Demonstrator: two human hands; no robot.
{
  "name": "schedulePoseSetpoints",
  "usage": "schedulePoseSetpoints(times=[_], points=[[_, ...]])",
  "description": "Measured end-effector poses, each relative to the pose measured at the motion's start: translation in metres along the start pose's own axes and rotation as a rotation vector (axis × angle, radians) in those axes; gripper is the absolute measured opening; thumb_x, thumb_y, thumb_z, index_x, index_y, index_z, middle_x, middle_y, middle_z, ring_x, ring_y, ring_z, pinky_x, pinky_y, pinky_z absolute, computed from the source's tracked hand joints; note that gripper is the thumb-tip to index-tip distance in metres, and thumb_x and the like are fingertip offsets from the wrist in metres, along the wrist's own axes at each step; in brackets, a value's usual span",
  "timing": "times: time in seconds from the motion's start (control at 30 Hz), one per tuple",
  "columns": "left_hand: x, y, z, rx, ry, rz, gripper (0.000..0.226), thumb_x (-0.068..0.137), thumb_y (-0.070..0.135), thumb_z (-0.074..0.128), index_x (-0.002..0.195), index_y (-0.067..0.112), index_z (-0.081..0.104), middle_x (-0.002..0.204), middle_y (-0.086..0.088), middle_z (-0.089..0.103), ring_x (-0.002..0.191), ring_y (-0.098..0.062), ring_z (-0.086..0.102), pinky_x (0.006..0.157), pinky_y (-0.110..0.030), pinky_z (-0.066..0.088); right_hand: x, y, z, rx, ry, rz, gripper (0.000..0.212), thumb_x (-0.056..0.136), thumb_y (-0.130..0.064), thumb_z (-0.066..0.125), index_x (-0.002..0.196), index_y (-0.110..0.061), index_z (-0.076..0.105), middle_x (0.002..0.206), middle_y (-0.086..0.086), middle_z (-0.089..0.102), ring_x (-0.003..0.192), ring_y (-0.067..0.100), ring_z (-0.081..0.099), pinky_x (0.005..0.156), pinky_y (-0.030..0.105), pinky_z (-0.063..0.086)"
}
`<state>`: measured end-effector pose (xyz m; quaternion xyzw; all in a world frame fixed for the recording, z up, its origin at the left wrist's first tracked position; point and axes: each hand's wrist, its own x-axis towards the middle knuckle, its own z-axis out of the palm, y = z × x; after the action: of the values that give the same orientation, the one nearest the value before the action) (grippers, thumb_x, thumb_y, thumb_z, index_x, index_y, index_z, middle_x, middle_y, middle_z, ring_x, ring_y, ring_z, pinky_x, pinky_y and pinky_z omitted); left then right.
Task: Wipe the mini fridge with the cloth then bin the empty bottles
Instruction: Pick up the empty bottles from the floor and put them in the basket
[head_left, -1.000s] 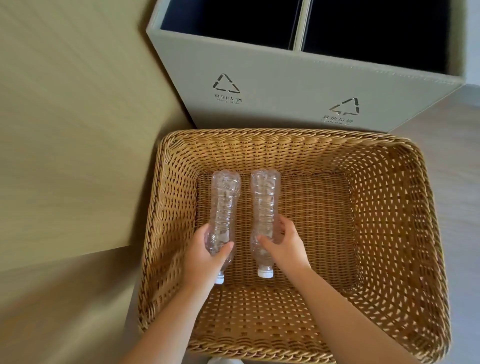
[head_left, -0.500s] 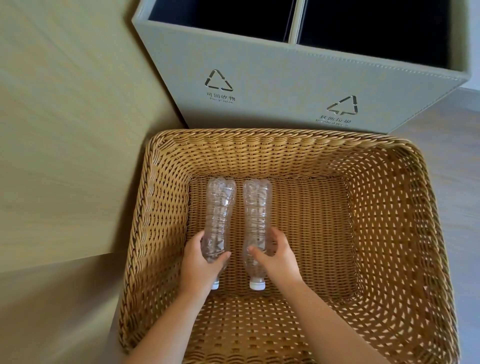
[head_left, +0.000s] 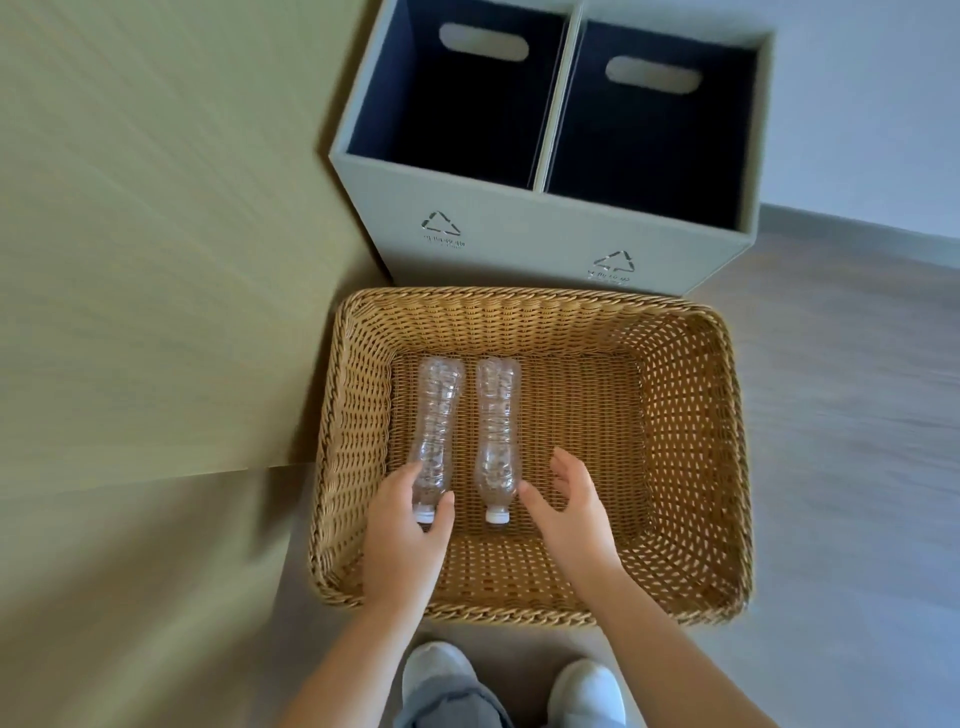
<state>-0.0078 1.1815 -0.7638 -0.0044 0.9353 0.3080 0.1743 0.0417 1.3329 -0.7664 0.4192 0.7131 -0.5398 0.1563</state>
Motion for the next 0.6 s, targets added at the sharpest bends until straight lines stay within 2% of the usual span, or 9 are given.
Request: schedulePoseSetpoints(times=[0.1, 0.2, 0.33, 0.43, 0.5, 0.6], points=[[-0.015, 0.024, -0.035, -0.012, 0.074, 0.072, 0.043, 0.082, 0.023, 0.064, 0.121, 0.007, 0.055, 0.123, -0.008, 0.058, 0.116, -0.022, 0.052, 0.095, -0.026, 0.034, -0.036, -0.028, -0.018, -0.004, 0.030, -0.049, 0.062, 0.087, -0.036, 0.058, 0.140, -0.026, 0.028, 0.143, -0.007, 0.037, 0.130, 0.008, 0.034, 0.105, 0.030, 0.031], [-0.034, 0.045, -0.075, -0.038, 0.149, 0.103, 0.040, 0.081, 0.020, 0.064, 0.117, 0.004, 0.058, 0.118, -0.011, 0.060, 0.111, -0.025, 0.055, 0.093, -0.029, 0.038, -0.076, -0.056, -0.034, -0.018, 0.058, -0.098, 0.057, 0.088, -0.036, 0.056, 0.139, -0.027, 0.031, 0.140, -0.010, 0.039, 0.128, 0.005, 0.035, 0.099, 0.024, 0.031], [-0.066, 0.075, -0.120, -0.030, 0.198, 0.132, 0.039, 0.080, 0.016, 0.064, 0.115, 0.001, 0.059, 0.116, -0.013, 0.061, 0.108, -0.026, 0.056, 0.090, -0.030, 0.040, -0.128, -0.087, -0.062, -0.039, 0.127, -0.167, 0.048, 0.088, -0.033, 0.057, 0.133, -0.026, 0.042, 0.128, -0.013, 0.047, 0.119, 0.001, 0.039, 0.095, 0.020, 0.034], [-0.089, 0.102, -0.149, -0.032, 0.232, 0.167, 0.037, 0.079, 0.016, 0.064, 0.111, -0.001, 0.060, 0.109, -0.015, 0.064, 0.102, -0.026, 0.059, 0.086, -0.029, 0.042, -0.167, -0.109, -0.086, -0.032, 0.221, -0.204, 0.042, 0.087, -0.029, 0.058, 0.128, -0.024, 0.049, 0.117, -0.015, 0.048, 0.114, 0.001, 0.043, 0.091, 0.017, 0.033], [-0.106, 0.121, -0.166, -0.042, 0.230, 0.184, 0.039, 0.079, 0.022, 0.059, 0.110, -0.001, 0.060, 0.108, -0.014, 0.064, 0.099, -0.021, 0.057, 0.083, -0.026, 0.043, -0.192, -0.122, -0.101, -0.038, 0.267, -0.229, 0.040, 0.087, -0.027, 0.059, 0.126, -0.024, 0.051, 0.116, -0.015, 0.049, 0.111, 0.000, 0.043, 0.089, 0.017, 0.032], [-0.131, 0.147, -0.190, -0.067, 0.243, 0.229, 0.033, 0.083, 0.020, 0.063, 0.109, -0.001, 0.061, 0.107, -0.013, 0.065, 0.098, -0.022, 0.059, 0.085, -0.023, 0.044, -0.228, -0.143, -0.122, -0.074, 0.313, -0.294, 0.038, 0.086, -0.026, 0.060, 0.124, -0.022, 0.053, 0.117, -0.013, 0.051, 0.112, 0.003, 0.045, 0.089, 0.018, 0.033]])
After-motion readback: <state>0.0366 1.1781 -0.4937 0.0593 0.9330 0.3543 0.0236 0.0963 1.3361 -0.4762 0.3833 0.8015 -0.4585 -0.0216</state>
